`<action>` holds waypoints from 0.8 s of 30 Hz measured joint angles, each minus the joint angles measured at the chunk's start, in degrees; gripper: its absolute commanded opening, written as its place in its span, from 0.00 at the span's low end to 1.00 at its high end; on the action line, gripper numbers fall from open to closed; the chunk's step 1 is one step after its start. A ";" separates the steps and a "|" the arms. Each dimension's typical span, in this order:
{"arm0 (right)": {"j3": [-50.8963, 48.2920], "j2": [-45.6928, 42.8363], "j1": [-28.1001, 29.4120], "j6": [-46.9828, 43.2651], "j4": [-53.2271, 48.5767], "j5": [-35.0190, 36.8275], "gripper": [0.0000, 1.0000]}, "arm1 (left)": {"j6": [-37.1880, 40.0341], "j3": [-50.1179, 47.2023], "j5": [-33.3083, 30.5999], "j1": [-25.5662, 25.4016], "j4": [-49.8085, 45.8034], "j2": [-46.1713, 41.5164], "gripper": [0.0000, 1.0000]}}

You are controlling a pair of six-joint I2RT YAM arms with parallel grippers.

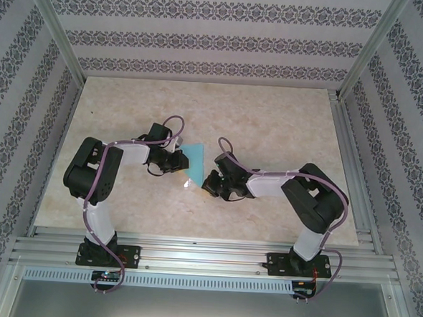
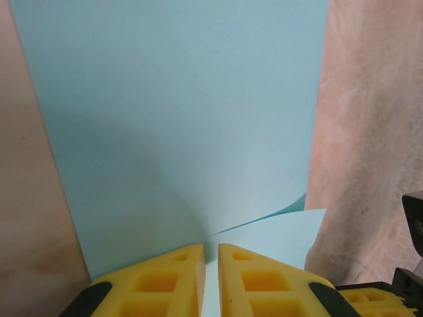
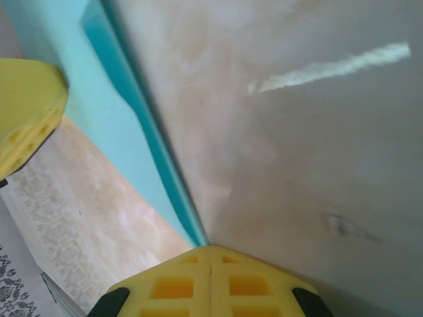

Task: Fold a paper plane with a square sheet of paper (fold left side to right side)
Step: Third fold the triangle at the center of the table.

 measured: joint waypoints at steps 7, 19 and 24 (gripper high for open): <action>-0.72 -5.11 -2.08 -5.16 -9.57 0.85 0.22 | -0.24 1.31 1.03 -0.02 -0.74 -0.04 0.29; 20.41 -1.33 -4.50 -25.46 -19.89 2.43 0.31 | -1.01 8.11 0.48 5.40 -8.72 -14.01 0.63; 28.87 7.15 -4.46 -31.65 -23.34 2.19 0.41 | -1.73 5.35 0.98 9.38 -9.01 -16.61 0.64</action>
